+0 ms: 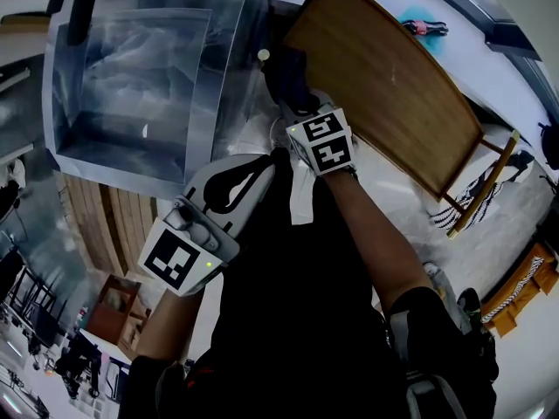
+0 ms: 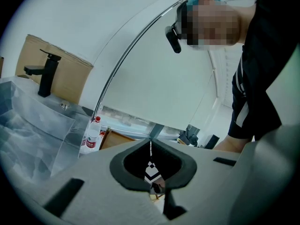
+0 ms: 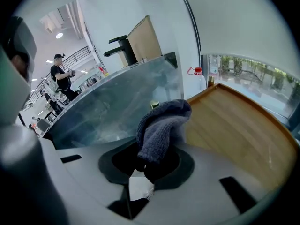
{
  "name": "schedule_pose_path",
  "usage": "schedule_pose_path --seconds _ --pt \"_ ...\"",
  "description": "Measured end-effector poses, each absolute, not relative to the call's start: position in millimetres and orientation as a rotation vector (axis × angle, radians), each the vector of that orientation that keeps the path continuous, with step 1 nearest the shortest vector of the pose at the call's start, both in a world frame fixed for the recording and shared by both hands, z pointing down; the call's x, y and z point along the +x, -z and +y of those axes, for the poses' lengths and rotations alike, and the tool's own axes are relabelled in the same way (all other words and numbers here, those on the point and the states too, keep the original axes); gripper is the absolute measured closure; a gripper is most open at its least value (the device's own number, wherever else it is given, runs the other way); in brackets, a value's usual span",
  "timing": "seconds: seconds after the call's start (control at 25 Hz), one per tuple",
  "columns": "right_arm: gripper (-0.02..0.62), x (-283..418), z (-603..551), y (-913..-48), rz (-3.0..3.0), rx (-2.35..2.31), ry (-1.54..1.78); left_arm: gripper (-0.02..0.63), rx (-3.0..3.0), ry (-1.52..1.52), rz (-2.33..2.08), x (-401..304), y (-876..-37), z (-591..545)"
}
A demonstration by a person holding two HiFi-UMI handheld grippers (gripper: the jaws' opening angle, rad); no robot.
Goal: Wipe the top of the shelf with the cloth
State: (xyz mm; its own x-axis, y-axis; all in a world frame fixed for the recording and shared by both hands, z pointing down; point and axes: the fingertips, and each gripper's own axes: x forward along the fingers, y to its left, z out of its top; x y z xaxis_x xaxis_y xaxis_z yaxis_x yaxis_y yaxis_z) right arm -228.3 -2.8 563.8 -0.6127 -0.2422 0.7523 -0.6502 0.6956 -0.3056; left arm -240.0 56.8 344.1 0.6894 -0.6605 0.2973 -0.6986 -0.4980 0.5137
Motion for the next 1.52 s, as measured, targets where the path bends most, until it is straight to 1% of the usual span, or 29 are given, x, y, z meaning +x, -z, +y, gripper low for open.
schedule_pose_path --seconds 0.68,1.52 --pt "0.526 -162.8 15.7 -574.0 -2.162 0.773 -0.818 0.580 2.332 -0.161 -0.936 -187.9 -353.7 50.4" --pt "0.526 -42.0 57.2 -580.5 -2.102 0.974 -0.941 0.580 2.443 -0.250 -0.681 -73.4 -349.9 59.1"
